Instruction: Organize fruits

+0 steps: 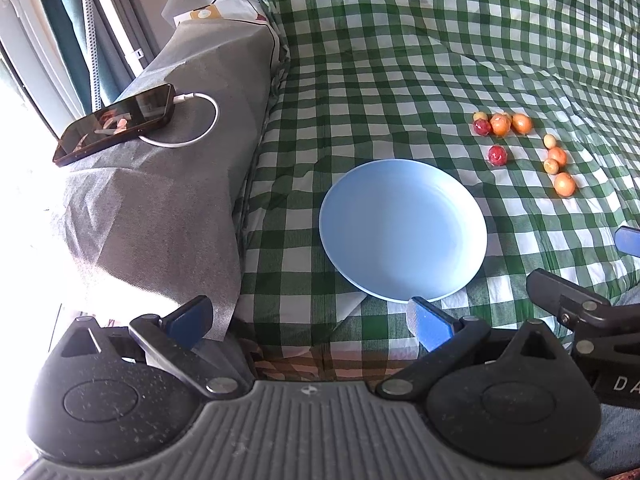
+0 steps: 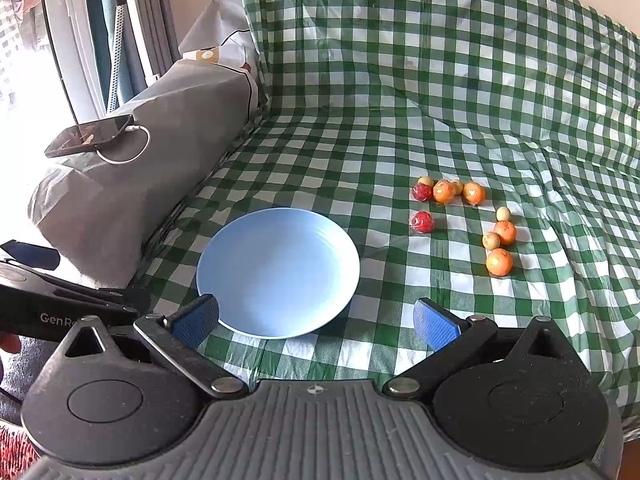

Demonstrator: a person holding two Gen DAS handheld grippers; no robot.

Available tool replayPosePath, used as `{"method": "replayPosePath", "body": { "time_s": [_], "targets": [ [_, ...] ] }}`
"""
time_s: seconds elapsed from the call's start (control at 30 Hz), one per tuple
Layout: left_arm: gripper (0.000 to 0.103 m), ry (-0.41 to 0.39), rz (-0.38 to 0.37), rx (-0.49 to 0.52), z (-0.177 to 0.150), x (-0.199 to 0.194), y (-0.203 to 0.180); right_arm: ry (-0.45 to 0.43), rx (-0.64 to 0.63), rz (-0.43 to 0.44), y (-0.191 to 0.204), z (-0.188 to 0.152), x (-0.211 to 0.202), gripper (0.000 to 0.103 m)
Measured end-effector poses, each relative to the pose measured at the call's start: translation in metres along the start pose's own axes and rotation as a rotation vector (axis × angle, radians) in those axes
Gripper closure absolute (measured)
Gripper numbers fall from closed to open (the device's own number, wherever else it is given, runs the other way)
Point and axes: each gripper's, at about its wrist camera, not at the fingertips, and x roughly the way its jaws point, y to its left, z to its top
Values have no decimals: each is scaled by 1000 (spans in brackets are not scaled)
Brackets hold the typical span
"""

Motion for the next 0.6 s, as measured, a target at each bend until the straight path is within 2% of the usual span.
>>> {"method": "replayPosePath", "body": {
  "time_s": [0.6],
  "targets": [
    [0, 7, 3, -6, 0, 0, 2, 5, -2, -1, 3, -4, 3, 1]
  ]
}}
